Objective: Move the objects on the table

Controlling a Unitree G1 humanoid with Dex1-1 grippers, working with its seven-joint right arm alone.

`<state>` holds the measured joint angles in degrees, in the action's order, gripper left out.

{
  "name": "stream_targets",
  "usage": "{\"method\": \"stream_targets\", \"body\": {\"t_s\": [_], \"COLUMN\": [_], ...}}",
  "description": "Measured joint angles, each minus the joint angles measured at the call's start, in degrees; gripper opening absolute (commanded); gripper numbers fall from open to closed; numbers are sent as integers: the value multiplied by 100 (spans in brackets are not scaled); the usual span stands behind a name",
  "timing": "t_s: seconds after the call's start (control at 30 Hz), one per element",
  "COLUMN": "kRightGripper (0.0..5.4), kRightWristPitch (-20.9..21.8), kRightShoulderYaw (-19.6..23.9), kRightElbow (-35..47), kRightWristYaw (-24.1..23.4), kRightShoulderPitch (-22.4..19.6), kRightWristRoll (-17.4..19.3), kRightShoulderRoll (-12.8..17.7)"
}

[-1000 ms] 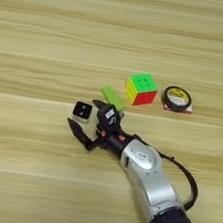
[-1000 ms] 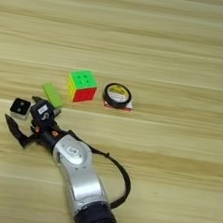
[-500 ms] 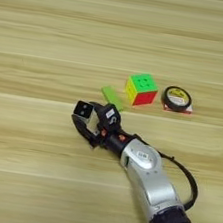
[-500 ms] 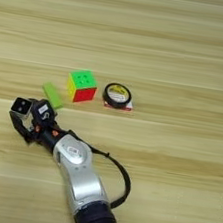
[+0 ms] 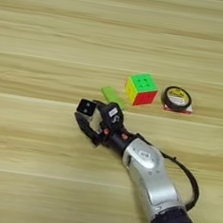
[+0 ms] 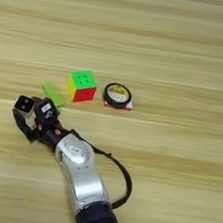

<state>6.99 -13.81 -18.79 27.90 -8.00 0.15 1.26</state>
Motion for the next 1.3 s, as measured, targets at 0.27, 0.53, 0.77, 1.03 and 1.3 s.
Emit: {"method": "stream_targets", "body": {"t_s": [0.27,0.53,0.77,1.03,1.3], "kRightGripper": [308,308,308,308,308], "kRightWristPitch": [-79,-141,-168,-171,-155], "kRightShoulderYaw": [701,1337,1661,1716,1669], "kRightElbow": [546,563,287,-163,-270], "kRightWristYaw": [-403,-929,-1199,-1203,-1107], "kRightShoulderPitch": [-151,-462,-642,-752,-823], "kRightWristRoll": [128,208,232,375,375], "kRightShoulderRoll": [179,347,458,465,467]}}
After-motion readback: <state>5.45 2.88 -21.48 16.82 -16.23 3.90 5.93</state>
